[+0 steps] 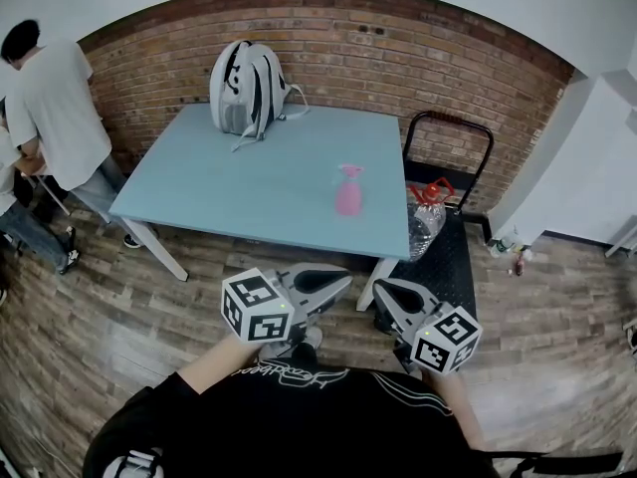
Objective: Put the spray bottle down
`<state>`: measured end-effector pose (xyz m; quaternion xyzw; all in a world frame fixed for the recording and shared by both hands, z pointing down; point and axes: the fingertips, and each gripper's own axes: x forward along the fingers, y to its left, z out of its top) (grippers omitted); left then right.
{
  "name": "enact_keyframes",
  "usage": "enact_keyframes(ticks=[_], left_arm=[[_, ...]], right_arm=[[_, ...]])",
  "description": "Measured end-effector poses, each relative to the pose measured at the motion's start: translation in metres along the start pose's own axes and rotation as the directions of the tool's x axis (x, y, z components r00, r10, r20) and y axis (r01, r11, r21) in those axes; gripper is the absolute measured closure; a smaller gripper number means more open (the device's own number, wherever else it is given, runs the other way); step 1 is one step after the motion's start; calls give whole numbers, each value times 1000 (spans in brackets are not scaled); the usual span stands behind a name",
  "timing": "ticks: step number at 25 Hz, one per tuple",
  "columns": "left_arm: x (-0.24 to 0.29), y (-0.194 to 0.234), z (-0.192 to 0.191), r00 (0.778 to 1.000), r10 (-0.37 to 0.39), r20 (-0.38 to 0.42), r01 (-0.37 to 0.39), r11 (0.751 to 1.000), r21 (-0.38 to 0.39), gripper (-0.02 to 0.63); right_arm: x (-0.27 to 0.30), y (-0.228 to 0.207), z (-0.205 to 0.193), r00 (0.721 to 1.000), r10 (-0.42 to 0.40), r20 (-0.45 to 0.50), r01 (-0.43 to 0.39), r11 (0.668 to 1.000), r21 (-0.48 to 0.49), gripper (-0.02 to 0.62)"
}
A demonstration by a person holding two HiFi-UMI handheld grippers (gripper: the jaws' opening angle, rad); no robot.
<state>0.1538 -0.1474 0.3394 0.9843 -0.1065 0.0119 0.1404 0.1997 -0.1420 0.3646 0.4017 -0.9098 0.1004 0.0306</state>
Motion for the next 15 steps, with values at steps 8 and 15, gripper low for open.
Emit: enact_keyframes(ticks=[8,15], left_arm=[[1,-8,-1,1000,-3,-6,3,1000,7,600],[3,-6,3,1000,-1,-9,1,1000,3,598]], right_arm=[[-6,4,1,1000,4,5,-4,1000,-3,581],[-5,2,5,1000,5,8,-5,1000,2,581]])
